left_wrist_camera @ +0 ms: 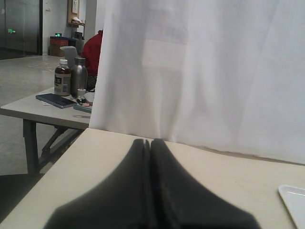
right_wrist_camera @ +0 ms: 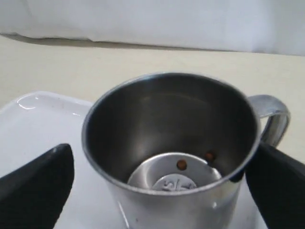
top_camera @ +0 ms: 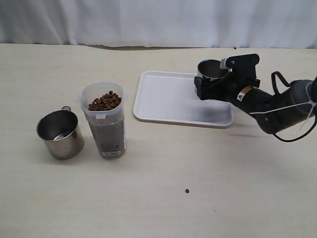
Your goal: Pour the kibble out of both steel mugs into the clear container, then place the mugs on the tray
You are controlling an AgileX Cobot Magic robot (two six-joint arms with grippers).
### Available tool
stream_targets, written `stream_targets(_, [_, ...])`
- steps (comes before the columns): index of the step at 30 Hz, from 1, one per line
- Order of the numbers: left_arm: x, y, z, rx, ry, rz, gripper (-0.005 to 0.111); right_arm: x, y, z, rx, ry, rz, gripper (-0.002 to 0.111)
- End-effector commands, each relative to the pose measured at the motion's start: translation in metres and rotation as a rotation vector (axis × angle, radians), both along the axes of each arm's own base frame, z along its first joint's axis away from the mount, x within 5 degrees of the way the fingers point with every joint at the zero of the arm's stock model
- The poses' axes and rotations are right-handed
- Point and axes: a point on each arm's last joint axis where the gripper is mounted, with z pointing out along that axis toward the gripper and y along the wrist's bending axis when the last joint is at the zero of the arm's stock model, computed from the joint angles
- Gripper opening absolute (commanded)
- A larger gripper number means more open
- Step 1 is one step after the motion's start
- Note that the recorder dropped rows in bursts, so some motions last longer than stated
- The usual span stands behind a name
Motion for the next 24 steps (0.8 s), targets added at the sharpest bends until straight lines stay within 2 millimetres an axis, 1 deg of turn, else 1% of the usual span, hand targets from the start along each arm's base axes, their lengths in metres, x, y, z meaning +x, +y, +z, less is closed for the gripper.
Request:
stream_targets(1, [0.000,0.000,-0.001,-0.008,0.001,0.002,0.000,-0.014,-0.004,0.007,-0.006,0.015,0.008,0.099])
stream_targets(7, [0.000,0.000,-0.001,-0.008,0.001,0.002,0.000,-0.040,-0.013,0.019,-0.039,0.074,0.004,0.098])
stream_targets(8, [0.000,0.000,-0.001,-0.008,0.001,0.002,0.000,-0.055,-0.014,0.025,-0.067,0.081,0.052,0.098])
stream_targets(9, [0.000,0.000,-0.001,-0.008,0.001,0.002,0.000,-0.063,-0.015,0.027,-0.079,0.085,0.078,0.098])
stream_targets(10, [0.000,0.000,-0.001,-0.007,0.000,0.000,0.000,-0.079,-0.016,0.036,-0.082,0.083,0.125,0.095])
stream_targets(11, [0.000,0.000,-0.001,-0.007,0.000,0.000,0.000,-0.085,-0.017,0.042,-0.063,0.080,0.125,0.088])
stream_targets(12, [0.000,0.000,-0.001,-0.007,0.000,0.000,0.000,-0.098,-0.022,0.054,-0.022,0.085,0.105,0.065])
stream_targets(13, [0.000,0.000,-0.001,-0.007,0.000,0.000,0.000,-0.104,-0.024,0.059,-0.003,0.084,0.089,0.052])
stream_targets(14, [0.000,0.000,-0.001,-0.007,0.000,0.000,0.000,-0.116,-0.032,0.072,0.043,0.068,0.033,0.020])
stream_targets(15, [0.000,0.000,-0.001,-0.007,0.000,0.000,0.000,-0.128,-0.038,0.083,0.074,0.045,-0.008,0.006])
stream_targets(16, [0.000,0.000,-0.001,-0.007,0.000,0.000,0.000,-0.140,-0.042,0.090,0.084,0.026,-0.014,0.005])
stream_targets(17, [0.000,0.000,-0.001,-0.007,0.000,0.000,0.000,-0.153,-0.047,0.102,0.097,-0.019,-0.011,0.005])
stream_targets(19, [0.000,0.000,-0.001,-0.007,0.000,0.000,0.000,-0.185,-0.056,0.118,0.117,-0.097,0.000,0.005])
stream_targets(21, [0.000,0.000,-0.001,-0.007,0.000,0.000,0.000,-0.213,-0.065,0.125,0.141,-0.141,-0.008,0.005])
stream_targets(23, [0.000,0.000,-0.001,-0.007,0.000,0.000,0.000,-0.234,-0.072,0.127,0.114,-0.163,0.004,0.005])
stream_targets(24, [0.000,0.000,-0.001,-0.007,0.000,0.000,0.000,-0.239,-0.074,0.126,0.104,-0.158,0.002,0.005])
